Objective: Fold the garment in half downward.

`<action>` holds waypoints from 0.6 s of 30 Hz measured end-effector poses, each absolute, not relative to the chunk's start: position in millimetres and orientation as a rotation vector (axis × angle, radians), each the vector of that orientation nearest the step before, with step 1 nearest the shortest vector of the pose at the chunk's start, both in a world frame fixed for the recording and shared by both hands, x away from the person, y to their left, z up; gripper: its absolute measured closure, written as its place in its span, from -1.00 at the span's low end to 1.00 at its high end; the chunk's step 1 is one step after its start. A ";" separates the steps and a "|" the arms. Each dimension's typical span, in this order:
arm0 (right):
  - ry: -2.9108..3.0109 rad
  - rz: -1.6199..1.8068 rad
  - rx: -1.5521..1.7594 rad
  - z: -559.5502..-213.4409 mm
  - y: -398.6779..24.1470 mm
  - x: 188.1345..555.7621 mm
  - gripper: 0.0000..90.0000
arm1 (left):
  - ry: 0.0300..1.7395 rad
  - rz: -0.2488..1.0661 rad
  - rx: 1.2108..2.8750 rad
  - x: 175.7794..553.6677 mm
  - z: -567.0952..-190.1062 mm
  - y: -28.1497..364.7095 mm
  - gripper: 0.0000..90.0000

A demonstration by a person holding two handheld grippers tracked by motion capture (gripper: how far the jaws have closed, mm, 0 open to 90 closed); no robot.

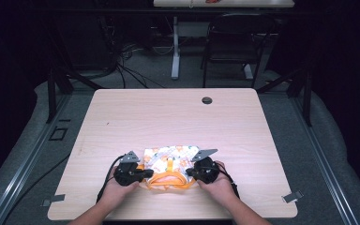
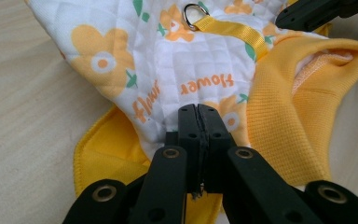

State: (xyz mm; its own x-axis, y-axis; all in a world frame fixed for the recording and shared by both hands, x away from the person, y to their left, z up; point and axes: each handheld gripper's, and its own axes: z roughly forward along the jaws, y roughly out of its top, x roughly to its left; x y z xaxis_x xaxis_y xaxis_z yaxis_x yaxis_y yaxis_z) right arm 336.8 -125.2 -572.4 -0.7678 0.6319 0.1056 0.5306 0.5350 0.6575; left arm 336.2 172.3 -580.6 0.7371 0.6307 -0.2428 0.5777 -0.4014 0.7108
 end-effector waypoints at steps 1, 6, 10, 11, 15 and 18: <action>2.614 1.056 1.011 -572.9 -125.3 339.8 1.00 | 0.911 0.085 2.103 338.6 -580.7 172.0 0.97; 2.606 1.026 1.028 -571.4 -123.9 354.8 0.99 | 0.936 0.091 2.083 348.7 -581.6 170.9 0.97; 2.591 1.021 1.063 -571.3 -123.1 364.5 0.99 | 0.947 0.113 2.076 357.2 -581.7 169.5 0.98; 2.586 1.026 1.062 -571.6 -122.7 366.8 1.00 | 0.953 0.111 2.077 359.2 -581.5 169.3 0.98; 2.575 1.015 1.088 -571.0 -121.9 374.6 0.99 | 0.973 0.112 2.051 366.6 -582.8 169.1 0.98; 2.568 1.010 1.094 -570.9 -121.8 380.6 0.99 | 0.991 0.105 2.024 371.4 -584.7 170.7 0.99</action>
